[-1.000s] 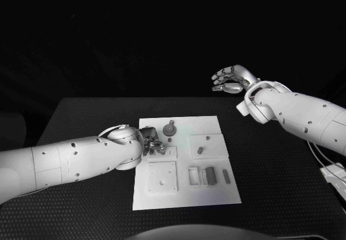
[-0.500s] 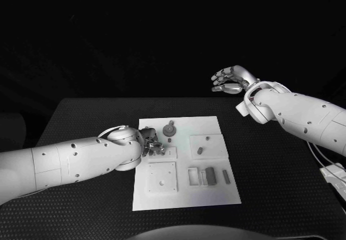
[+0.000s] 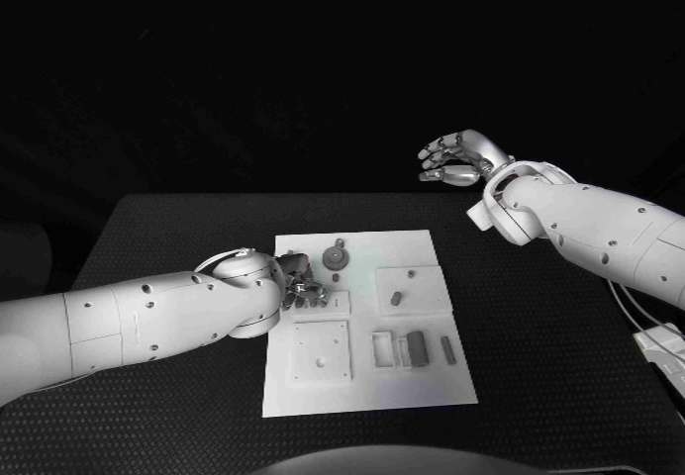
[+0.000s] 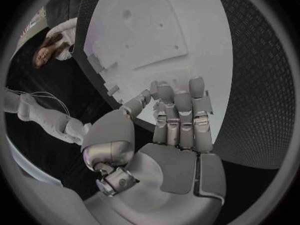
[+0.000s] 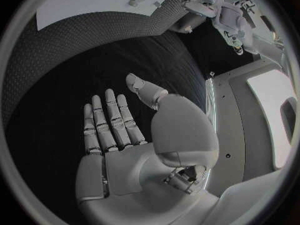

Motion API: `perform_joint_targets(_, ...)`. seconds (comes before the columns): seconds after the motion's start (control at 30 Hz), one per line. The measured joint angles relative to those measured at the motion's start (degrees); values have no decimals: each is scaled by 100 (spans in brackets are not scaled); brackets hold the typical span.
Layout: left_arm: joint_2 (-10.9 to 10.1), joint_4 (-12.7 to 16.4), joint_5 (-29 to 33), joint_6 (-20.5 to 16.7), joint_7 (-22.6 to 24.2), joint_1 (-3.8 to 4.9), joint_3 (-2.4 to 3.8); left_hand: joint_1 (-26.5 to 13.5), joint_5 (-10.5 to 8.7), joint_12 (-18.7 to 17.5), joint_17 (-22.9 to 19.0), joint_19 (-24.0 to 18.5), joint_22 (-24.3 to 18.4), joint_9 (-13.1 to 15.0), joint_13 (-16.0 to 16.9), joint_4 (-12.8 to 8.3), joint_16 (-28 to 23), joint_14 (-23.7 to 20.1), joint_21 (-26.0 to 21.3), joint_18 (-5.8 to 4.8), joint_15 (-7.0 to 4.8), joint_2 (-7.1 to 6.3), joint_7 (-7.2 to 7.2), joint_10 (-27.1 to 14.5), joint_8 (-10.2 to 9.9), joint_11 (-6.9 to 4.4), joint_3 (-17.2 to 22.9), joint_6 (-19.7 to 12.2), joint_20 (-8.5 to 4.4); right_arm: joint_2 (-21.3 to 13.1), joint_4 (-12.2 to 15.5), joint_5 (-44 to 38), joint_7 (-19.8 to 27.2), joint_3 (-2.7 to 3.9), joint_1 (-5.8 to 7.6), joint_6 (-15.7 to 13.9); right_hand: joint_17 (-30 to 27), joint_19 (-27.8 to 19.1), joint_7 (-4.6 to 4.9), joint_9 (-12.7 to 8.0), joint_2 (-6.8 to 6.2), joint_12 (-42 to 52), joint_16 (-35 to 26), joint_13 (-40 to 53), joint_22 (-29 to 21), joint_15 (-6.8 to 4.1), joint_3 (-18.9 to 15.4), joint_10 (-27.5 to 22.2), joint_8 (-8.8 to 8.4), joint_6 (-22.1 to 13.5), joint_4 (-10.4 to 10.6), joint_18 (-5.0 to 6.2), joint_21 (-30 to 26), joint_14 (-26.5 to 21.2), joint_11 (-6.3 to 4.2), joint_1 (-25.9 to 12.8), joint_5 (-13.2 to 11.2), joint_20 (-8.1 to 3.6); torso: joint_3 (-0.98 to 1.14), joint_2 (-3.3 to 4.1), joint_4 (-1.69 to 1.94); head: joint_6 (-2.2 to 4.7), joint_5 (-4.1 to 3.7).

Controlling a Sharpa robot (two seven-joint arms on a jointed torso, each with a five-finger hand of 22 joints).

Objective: Assemble the parts on the task board

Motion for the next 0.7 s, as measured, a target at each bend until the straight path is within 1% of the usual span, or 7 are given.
perform_joint_targets(0.2,4,-4,0,-1,0,0,1,25,0,0,-6,0,0,1,0,35,0,0,0,0,0,-25,0,0,0,0,-3,0,0,0,0,0,0,0,0,6,0,0,0,0,0,0,0,0,0,0,0,0,0,0,0,0,0,0,0,0,0,0,1,0,-1,0,-7)
perform_joint_targets(0.33,8,-4,0,-1,0,0,1,33,0,0,-14,-1,0,1,0,78,0,-20,0,0,-19,-145,23,1,0,0,-14,-20,0,0,0,0,0,0,0,10,0,0,0,0,0,0,0,0,0,0,0,0,0,0,0,0,0,0,0,0,0,0,2,0,-1,0,-12)
perform_joint_targets(0.43,8,-4,0,-3,0,-1,1,29,1,0,-21,-1,-1,1,0,105,22,-21,0,0,-21,-208,30,1,0,0,-26,-12,0,0,-4,0,0,0,0,12,0,0,0,1,0,0,0,0,0,0,0,0,0,0,0,0,0,0,0,0,0,0,3,-1,-2,1,-13)
perform_joint_targets(0.53,9,-4,0,-5,1,-2,0,34,1,0,-21,-1,-1,1,0,129,22,-21,0,0,-21,-213,31,1,0,0,-3,-12,0,0,-5,0,1,0,0,15,0,-21,0,1,0,0,0,-5,0,18,-15,0,0,0,-15,0,0,-19,0,0,0,21,3,-1,-2,4,-13)
perform_joint_targets(0.57,9,-4,0,-6,3,-2,0,52,17,0,-27,-1,-1,1,0,129,22,-21,0,0,-21,-195,31,1,0,0,-3,-12,0,0,-7,0,1,0,0,16,0,-21,0,1,0,0,0,-5,0,18,-15,0,0,0,-15,0,0,-19,0,0,0,21,3,-1,-2,4,-13)
perform_joint_targets(0.63,13,-4,3,-6,10,-2,0,97,109,0,-31,-1,-1,0,0,103,22,-21,0,0,-21,-150,31,1,0,0,23,-11,0,1,-8,0,1,0,0,18,1,-21,0,1,0,0,0,-5,0,18,-15,0,0,0,-15,0,0,-19,0,1,0,21,3,-1,-2,5,-13)
perform_joint_targets(0.7,15,-4,16,-5,18,-2,0,111,156,0,-30,-1,1,-1,1,89,22,-21,0,0,-21,-136,31,1,0,0,37,-12,0,3,-8,0,2,0,0,19,1,-21,0,1,-1,0,0,-5,0,18,-15,0,0,0,-15,0,0,-19,0,1,0,21,4,-1,-2,4,-13)
